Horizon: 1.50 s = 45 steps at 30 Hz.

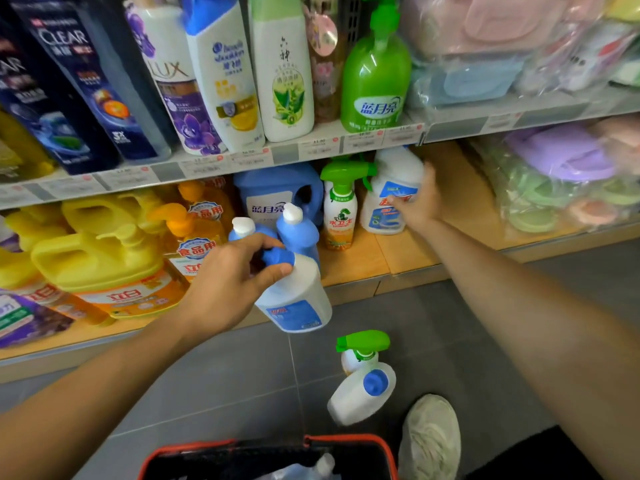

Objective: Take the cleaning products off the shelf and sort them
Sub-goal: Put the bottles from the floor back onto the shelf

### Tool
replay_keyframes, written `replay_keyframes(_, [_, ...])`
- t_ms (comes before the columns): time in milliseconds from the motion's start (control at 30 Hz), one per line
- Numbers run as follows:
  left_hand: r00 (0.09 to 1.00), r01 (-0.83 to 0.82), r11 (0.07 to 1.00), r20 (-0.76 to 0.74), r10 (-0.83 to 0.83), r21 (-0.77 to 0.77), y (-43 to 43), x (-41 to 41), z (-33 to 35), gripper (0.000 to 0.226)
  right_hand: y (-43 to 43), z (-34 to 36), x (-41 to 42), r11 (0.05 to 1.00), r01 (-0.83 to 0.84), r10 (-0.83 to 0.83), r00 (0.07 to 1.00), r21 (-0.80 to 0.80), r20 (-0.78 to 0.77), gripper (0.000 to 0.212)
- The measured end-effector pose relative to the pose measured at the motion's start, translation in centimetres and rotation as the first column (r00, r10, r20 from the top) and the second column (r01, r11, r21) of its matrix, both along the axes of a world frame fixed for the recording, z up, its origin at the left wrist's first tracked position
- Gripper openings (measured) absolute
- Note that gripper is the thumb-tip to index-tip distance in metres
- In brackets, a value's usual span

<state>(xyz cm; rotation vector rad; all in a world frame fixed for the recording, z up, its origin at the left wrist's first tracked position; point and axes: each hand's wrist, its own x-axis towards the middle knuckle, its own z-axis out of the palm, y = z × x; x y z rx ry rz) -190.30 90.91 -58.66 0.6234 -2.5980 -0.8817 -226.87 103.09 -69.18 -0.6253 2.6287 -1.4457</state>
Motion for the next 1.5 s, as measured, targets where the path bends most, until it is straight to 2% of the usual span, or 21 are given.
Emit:
replay_keyframes(100, [1.0,-0.006,1.0,-0.015,0.006,0.007,0.2,-1.5,0.7,0.03,-0.1,0.2,-0.6,1.0,-0.011,0.01,0.999,0.022,0.036,0.1])
replay_keyframes(167, [0.999,-0.013,1.0,-0.032,0.013,-0.002,0.4,-2.4,1.2,0.03,0.9,0.3,-0.2,1.0,-0.011,0.009,0.993,0.017,0.114,0.104])
replay_keyframes(200, [0.999,-0.014,1.0,-0.042,0.014,0.005,0.6,-2.8,1.6,0.03,1.5,0.4,0.4,1.0,0.009,-0.012,0.99,0.025,0.14,0.097])
replay_keyframes(300, [0.997,-0.016,0.999,-0.073,0.019,0.042,1.0,-3.8,2.4,0.032,2.8,1.4,3.5,0.997,0.078,-0.08,0.988,0.024,0.132,0.039])
replay_keyframes(333, [0.996,-0.019,0.998,-0.083,0.024,0.063,1.1,-4.0,2.7,0.032,3.1,2.0,4.5,1.0,0.013,-0.011,0.983,-0.011,0.185,0.027])
replay_keyframes(367, [0.995,-0.024,0.996,-0.091,0.032,0.087,1.2,-4.3,3.1,0.031,3.3,2.9,5.4,0.992,-0.118,0.126,0.95,-0.045,0.287,0.026])
replay_keyframes(400, [0.994,-0.028,0.994,-0.1,0.039,0.106,1.4,-4.5,3.4,0.031,3.6,4.1,6.3,0.949,-0.305,0.31,0.851,-0.082,0.424,0.03])
replay_keyframes(467, [0.992,-0.032,0.992,-0.116,0.046,0.121,1.8,-5.1,4.1,0.029,3.8,6.7,8.2,0.735,-0.655,0.597,0.507,-0.172,0.622,0.054])
replay_keyframes(500, [0.991,-0.032,0.992,-0.126,0.047,0.124,2.0,-5.3,4.5,0.028,3.6,7.6,9.2,0.642,-0.741,0.658,0.402,-0.196,0.637,0.067])
replay_keyframes(533, [0.989,-0.029,0.991,-0.137,0.047,0.131,2.3,-5.6,4.9,0.027,3.3,8.3,10.3,0.6,-0.777,0.697,0.387,-0.193,0.604,0.074])
replay_keyframes(633, [0.982,-0.025,0.988,-0.182,0.052,0.15,2.7,-6.3,5.7,0.028,2.3,10.2,13.0,0.667,-0.735,0.721,0.596,-0.121,0.353,0.069])
replay_keyframes(667, [0.978,-0.029,0.988,-0.198,0.059,0.154,2.8,-6.5,5.7,0.029,2.3,10.6,13.2,0.685,-0.722,0.714,0.639,-0.099,0.286,0.065])
replay_keyframes(800, [0.976,0.087,0.981,-0.21,-0.049,0.175,2.8,-7.4,4.2,0.034,3.7,10.7,12.4,0.775,-0.628,0.623,0.742,-0.071,0.247,0.05])
replay_keyframes(833, [0.982,0.113,0.985,-0.163,-0.091,0.128,2.4,-7.7,3.5,0.042,4.3,10.5,11.9,0.81,-0.581,0.581,0.774,-0.081,0.254,0.044])
replay_keyframes(900, [0.992,0.118,0.99,-0.031,-0.121,-0.073,1.1,-8.3,2.1,0.055,5.3,9.9,10.7,0.884,-0.455,0.466,0.839,-0.109,0.281,0.039])
replay_keyframes(1000, [0.984,0.127,0.938,0.161,-0.078,-0.323,-1.2,-9.4,0.0,0.069,7.2,9.0,8.3,0.973,-0.207,0.229,0.928,-0.105,0.293,0.037])
replay_keyframes(1100, [0.896,0.212,0.907,0.444,-0.031,-0.364,-2.2,-10.0,-2.3,0.08,8.0,7.6,6.6,0.993,0.042,-0.008,0.957,-0.113,0.29,0.039])
replay_keyframes(1167, [0.866,0.253,0.872,0.5,-0.011,-0.42,-2.6,-9.9,-4.0,0.077,7.8,6.7,6.0,0.977,0.185,-0.153,0.953,-0.103,0.261,0.041])
replay_keyframes(1233, [0.889,0.242,0.831,0.457,0.017,-0.501,-3.0,-9.8,-5.0,0.073,7.1,6.2,5.5,0.96,0.259,-0.232,0.95,-0.11,0.209,0.04])
replay_keyframes(1333, [0.918,0.204,0.813,0.395,0.035,-0.546,-3.5,-9.6,-5.7,0.075,5.8,5.8,5.4,0.959,0.267,-0.254,0.958,-0.091,0.137,0.046])
replay_keyframes(1500, [0.961,0.088,0.837,0.266,0.071,-0.54,-3.3,-9.6,-5.8,0.093,4.2,4.1,6.7,0.994,0.103,-0.094,0.975,-0.038,0.2,0.071])
